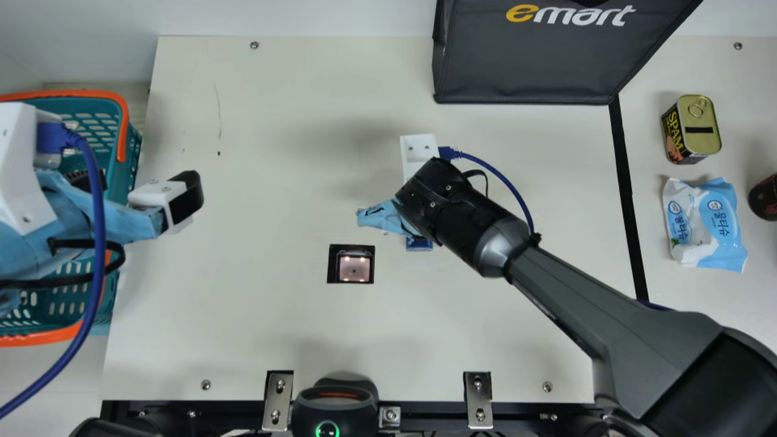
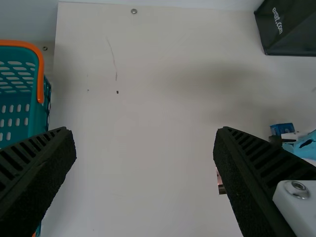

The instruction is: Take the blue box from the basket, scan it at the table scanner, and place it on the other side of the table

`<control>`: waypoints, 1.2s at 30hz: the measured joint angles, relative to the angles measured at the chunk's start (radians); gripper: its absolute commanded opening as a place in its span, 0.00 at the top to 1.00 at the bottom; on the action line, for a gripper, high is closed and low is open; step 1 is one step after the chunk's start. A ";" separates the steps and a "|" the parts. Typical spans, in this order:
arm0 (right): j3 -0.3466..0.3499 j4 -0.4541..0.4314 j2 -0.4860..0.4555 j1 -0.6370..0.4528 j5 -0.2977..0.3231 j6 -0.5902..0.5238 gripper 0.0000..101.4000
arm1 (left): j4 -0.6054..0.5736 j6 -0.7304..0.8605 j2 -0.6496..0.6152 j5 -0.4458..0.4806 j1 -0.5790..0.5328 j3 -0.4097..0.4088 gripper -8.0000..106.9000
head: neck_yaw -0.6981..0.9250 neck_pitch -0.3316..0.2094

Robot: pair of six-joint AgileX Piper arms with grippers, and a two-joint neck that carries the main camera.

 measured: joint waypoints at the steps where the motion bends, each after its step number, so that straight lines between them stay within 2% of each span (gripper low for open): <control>1: -0.006 0.000 -0.007 0.000 0.005 -0.002 1.00 | 0.000 0.000 0.000 0.000 0.000 0.000 0.15 | 0.000 0.000; 6: -0.028 -0.001 -0.034 -0.003 0.034 -0.015 1.00 | 0.000 0.000 0.000 0.000 0.000 0.000 0.15 | 0.000 0.002; 18: -0.030 0.030 -0.077 -0.026 0.037 -0.057 1.00 | 0.000 0.000 0.000 0.000 0.000 0.000 0.15 | 0.000 0.002; 25: 0.017 0.063 -0.119 -0.080 0.010 -0.106 1.00 | 0.000 0.000 0.000 0.000 0.000 0.000 0.15 | 0.000 0.002; 32: 0.092 0.089 -0.188 -0.173 -0.011 -0.165 1.00 | 0.000 0.000 0.000 0.000 0.000 0.000 0.15 | -0.002 0.000; 36: 0.139 0.103 -0.233 -0.230 -0.017 -0.201 1.00 | 0.000 0.000 0.000 0.000 0.000 0.000 0.15 | -0.075 0.000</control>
